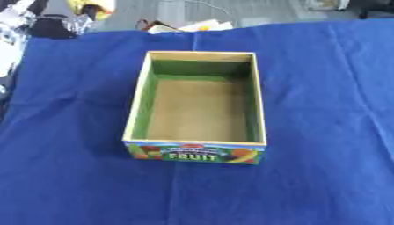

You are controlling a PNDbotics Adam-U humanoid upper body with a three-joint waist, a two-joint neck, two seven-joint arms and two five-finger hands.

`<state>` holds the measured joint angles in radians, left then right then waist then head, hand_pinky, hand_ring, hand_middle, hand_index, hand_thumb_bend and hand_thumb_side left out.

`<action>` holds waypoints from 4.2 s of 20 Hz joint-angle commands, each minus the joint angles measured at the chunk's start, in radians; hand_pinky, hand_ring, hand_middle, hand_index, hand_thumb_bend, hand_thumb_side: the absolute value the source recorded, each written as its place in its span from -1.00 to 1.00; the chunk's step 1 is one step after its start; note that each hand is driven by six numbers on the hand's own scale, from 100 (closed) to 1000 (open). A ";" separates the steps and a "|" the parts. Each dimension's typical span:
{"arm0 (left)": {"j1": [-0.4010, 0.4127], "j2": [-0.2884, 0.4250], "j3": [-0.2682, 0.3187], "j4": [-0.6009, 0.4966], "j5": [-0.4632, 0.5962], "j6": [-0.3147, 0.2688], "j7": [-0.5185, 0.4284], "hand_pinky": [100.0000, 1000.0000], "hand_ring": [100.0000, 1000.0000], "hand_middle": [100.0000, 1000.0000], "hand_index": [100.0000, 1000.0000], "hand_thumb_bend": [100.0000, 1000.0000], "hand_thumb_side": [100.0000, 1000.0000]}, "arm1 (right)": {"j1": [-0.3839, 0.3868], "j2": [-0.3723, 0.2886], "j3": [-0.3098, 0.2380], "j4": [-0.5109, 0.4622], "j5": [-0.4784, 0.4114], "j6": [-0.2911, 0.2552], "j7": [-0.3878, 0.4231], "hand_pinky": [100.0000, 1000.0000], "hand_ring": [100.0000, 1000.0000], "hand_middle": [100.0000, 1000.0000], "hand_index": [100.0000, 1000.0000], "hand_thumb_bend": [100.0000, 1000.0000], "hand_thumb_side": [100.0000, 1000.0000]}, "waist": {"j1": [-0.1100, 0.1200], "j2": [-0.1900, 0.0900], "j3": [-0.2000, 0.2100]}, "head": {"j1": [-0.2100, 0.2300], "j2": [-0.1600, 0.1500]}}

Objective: Pick up objects on the table and place them in the box.

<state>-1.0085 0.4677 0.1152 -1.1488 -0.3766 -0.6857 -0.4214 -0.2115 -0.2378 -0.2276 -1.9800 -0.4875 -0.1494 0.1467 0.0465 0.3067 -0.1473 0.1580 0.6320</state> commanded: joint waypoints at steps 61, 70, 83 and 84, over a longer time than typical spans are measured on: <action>0.047 -0.253 -0.188 -0.005 -0.661 -0.221 -0.468 0.07 0.41 0.25 0.82 -0.69 0.33 | -0.061 -0.008 -0.001 -0.020 -0.075 0.039 -0.037 -0.10 0.43 -0.14 0.62 -1.00 1.00 | -0.005 -0.027 -0.051 | 0.064 0.035; 0.057 -0.259 -0.134 -0.062 -0.621 -0.221 -0.367 0.02 0.24 0.10 0.69 -1.00 -0.04 | -0.059 -0.009 -0.004 -0.020 -0.077 0.043 -0.039 -0.10 0.43 -0.15 0.62 -1.00 1.00 | -0.006 -0.032 -0.043 | 0.055 0.037; 0.130 -0.257 0.089 -0.306 -0.439 -0.149 -0.184 -0.07 -0.07 -0.12 0.51 -1.00 0.00 | -0.038 -0.019 -0.018 -0.020 -0.091 0.014 -0.057 -0.10 0.42 -0.14 0.61 -1.00 1.00 | -0.031 -0.047 -0.002 | 0.006 0.059; 0.142 -0.253 0.101 -0.323 -0.425 -0.135 -0.170 -0.07 -0.08 -0.13 0.51 -1.00 0.06 | -0.036 -0.020 -0.019 -0.020 -0.092 0.011 -0.059 -0.10 0.42 -0.14 0.61 -1.00 1.00 | -0.033 -0.049 0.002 | -0.001 0.062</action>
<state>-0.8532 0.1879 0.1953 -1.4320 -0.8233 -0.6650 -0.4421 -0.2443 -0.2339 -0.2376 -1.9800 -0.5701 -0.1326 0.0896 0.0162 0.2800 -0.1433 0.1649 0.6852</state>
